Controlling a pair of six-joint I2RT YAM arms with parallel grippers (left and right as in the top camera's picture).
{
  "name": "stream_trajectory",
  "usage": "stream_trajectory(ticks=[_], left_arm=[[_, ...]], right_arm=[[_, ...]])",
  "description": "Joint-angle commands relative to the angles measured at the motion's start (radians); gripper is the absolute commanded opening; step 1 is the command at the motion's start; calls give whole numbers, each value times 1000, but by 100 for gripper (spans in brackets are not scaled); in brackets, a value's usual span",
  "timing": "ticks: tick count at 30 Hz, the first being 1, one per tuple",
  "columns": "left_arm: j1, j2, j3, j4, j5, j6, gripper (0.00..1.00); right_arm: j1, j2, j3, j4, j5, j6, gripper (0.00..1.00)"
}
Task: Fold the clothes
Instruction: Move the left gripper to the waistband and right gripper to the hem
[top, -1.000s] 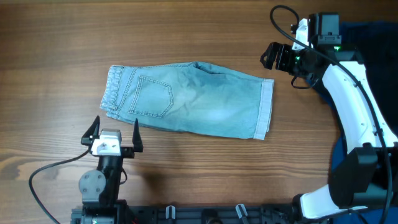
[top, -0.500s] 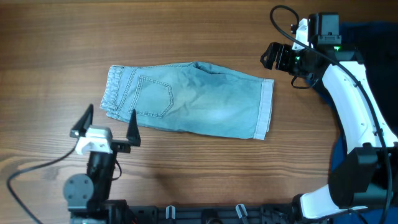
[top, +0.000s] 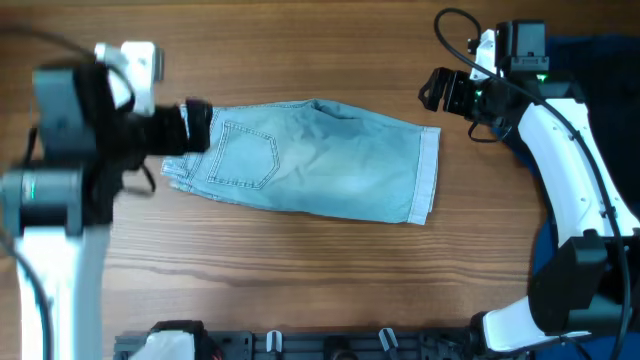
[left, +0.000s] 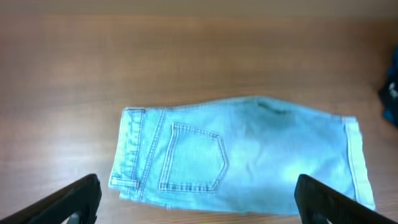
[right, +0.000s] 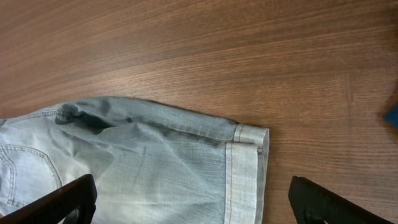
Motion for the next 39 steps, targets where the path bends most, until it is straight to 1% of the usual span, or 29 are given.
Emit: stream_trajectory(ticks=[1, 3, 6, 8, 10, 11, 12, 14, 16, 18, 20, 21, 23, 24, 26, 27, 28, 29, 33, 35, 36, 39], left_arm=[[-3, 133, 52, -85, 24, -4, 100], [-2, 169, 51, -120, 23, 14, 100], [1, 218, 51, -164, 23, 8, 100], [23, 244, 51, -199, -5, -61, 100], [59, 261, 50, -227, -60, -136, 100], [104, 270, 41, -228, -70, -167, 100], [139, 273, 33, -220, -62, -180, 100], [186, 277, 19, -201, -35, -185, 100], [250, 286, -8, -166, -6, -185, 100], [278, 293, -39, -134, -6, -185, 100], [298, 308, -82, -95, 6, -190, 100], [302, 325, -100, -77, 18, -190, 100], [302, 351, -121, -58, 25, -193, 100], [301, 367, -133, -50, 27, -193, 100], [299, 398, -142, -45, 28, -198, 100], [299, 415, -142, -44, 28, -203, 100], [299, 430, -142, -43, 28, -216, 100], [299, 443, -142, -40, 28, -219, 100], [296, 471, -142, -39, 54, -219, 100], [296, 471, -142, -33, 58, -219, 100], [296, 471, -142, -29, 59, -219, 100], [296, 471, -142, -25, 74, -219, 100]], right_arm=[[0, 8, -2, 2, 9, 4, 100], [0, 8, -2, 2, 9, 5, 100], [0, 8, -2, 2, 9, 5, 100], [0, 8, -2, 18, 9, 48, 100], [0, 8, -1, 76, 3, 81, 100], [0, 8, -1, 67, -53, 137, 100], [0, 8, -1, 55, -90, 140, 100], [0, 8, -1, 6, -138, 106, 100], [0, 8, -2, -105, -193, -33, 100], [1, 8, -2, -170, -178, -27, 99], [1, 8, -2, -266, -176, -30, 85], [1, 8, -2, -333, -155, -28, 75], [1, 8, -2, -409, -111, -14, 63], [1, 8, -9, -443, -82, 19, 60], [1, 8, -32, -467, -76, 34, 57], [1, 8, -50, -472, -76, 41, 47], [1, 8, -74, -473, -76, 63, 41], [1, 8, -103, -473, -77, 84, 38], [2, 8, -275, -416, -150, 85, 40], [2, 8, -359, -357, -190, 84, 45], [2, 8, -407, -307, -218, 77, 50], [2, 8, -476, -220, -243, 76, 57]])
